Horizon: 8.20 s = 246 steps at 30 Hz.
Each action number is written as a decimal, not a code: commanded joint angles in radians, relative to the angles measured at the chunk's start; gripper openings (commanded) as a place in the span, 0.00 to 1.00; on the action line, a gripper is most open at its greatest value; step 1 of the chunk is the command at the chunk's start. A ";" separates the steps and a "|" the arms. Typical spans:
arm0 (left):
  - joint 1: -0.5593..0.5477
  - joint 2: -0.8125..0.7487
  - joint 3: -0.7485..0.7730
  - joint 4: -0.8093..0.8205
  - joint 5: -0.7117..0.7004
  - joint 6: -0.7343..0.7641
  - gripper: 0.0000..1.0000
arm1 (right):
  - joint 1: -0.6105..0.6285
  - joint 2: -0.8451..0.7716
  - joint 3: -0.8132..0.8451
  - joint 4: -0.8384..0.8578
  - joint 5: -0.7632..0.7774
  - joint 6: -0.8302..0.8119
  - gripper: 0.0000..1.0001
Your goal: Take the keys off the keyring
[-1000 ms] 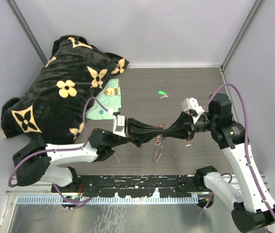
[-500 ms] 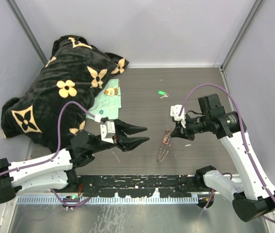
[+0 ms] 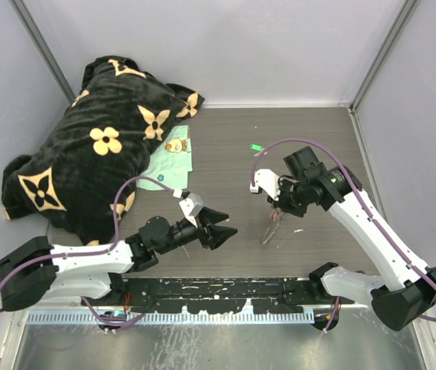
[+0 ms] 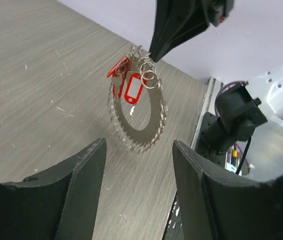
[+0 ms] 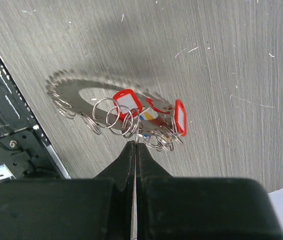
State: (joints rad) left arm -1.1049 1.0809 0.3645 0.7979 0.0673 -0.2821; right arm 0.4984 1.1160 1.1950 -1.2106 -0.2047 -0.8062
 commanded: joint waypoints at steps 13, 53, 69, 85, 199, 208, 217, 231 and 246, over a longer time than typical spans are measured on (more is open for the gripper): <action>0.000 0.395 0.118 0.465 -0.223 -0.478 0.71 | -0.013 -0.013 -0.006 0.101 -0.150 0.085 0.01; 0.001 0.512 0.398 0.031 -0.053 -0.605 0.17 | -0.062 -0.030 -0.065 0.158 -0.219 0.110 0.01; 0.011 0.536 0.384 0.148 0.163 -0.582 0.06 | -0.078 -0.030 -0.080 0.187 -0.191 0.135 0.01; 0.011 0.607 0.416 0.251 0.282 -0.657 0.17 | -0.107 -0.037 -0.085 0.191 -0.262 0.144 0.01; -0.035 0.314 0.345 -0.030 0.418 0.198 0.35 | -0.194 -0.052 -0.058 0.115 -0.513 0.068 0.01; -0.007 0.159 0.222 0.045 0.229 0.167 0.40 | -0.195 -0.078 -0.063 0.081 -0.573 -0.010 0.01; 0.000 0.168 0.225 0.082 0.220 0.244 0.41 | -0.174 -0.130 -0.085 0.073 -0.557 -0.226 0.01; 0.035 0.424 0.276 0.402 0.273 0.246 0.37 | -0.155 -0.108 -0.075 0.005 -0.529 -0.553 0.01; 0.035 0.484 0.332 0.351 0.295 0.254 0.30 | -0.133 -0.101 -0.078 0.028 -0.558 -0.527 0.01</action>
State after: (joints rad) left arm -1.0714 1.5623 0.6537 1.1027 0.3485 -0.0433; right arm 0.3565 1.0172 1.0996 -1.2102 -0.7094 -1.3319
